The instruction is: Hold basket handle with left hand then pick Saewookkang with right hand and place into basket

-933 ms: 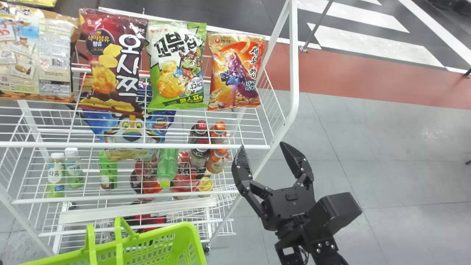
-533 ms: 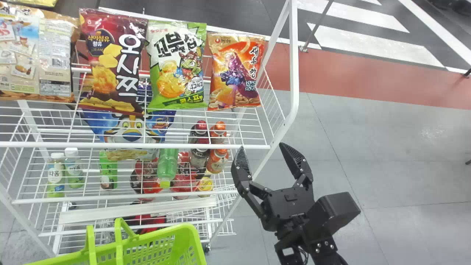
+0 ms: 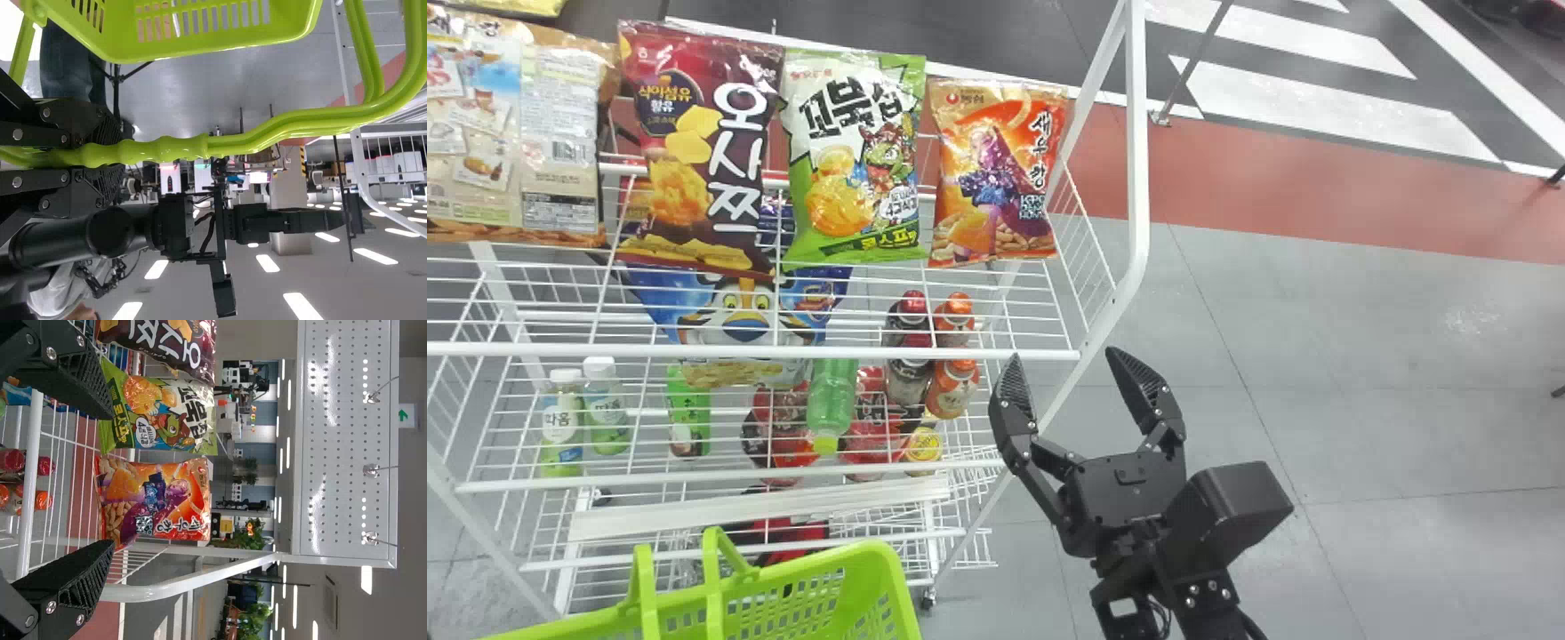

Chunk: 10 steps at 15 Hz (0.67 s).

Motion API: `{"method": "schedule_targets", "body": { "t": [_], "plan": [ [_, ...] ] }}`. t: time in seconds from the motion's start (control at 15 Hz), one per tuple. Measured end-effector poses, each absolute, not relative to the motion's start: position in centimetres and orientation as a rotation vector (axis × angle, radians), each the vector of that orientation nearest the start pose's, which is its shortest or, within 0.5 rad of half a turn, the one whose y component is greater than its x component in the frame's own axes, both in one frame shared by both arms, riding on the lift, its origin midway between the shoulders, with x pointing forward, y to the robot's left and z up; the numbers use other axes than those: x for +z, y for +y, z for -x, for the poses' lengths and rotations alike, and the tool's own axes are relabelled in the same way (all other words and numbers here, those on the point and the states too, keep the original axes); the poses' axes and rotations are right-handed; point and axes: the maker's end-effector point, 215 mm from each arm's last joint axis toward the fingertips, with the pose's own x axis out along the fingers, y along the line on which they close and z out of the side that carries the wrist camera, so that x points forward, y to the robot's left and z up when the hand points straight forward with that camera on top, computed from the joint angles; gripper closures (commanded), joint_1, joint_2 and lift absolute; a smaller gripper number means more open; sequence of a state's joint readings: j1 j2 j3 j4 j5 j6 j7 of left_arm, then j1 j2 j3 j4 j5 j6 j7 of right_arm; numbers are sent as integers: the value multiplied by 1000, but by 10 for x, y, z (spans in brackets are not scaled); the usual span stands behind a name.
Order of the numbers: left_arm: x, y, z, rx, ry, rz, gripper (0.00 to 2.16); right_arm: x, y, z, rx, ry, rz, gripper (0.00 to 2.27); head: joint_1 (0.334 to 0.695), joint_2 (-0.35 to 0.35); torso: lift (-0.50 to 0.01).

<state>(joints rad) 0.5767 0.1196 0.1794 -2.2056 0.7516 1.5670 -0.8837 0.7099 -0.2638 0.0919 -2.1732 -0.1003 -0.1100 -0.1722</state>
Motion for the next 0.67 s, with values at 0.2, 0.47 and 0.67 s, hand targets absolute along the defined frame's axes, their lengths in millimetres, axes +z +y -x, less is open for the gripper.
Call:
{"method": "schedule_targets", "body": {
  "t": [0.2,0.47,0.67],
  "plan": [
    [-396,39,-153,-1085,1160,1091,2084,-336,-219,-393,65,45,54,154,695,-350,-17],
    [-399,37,-152,-1085,1174,1078,2084,-342,-209,-429,67,57,59,157,695,-345,-17],
    [-403,35,-152,-1092,1190,1052,2084,-342,-214,-461,43,61,57,171,695,-335,-17]
  ]
}}
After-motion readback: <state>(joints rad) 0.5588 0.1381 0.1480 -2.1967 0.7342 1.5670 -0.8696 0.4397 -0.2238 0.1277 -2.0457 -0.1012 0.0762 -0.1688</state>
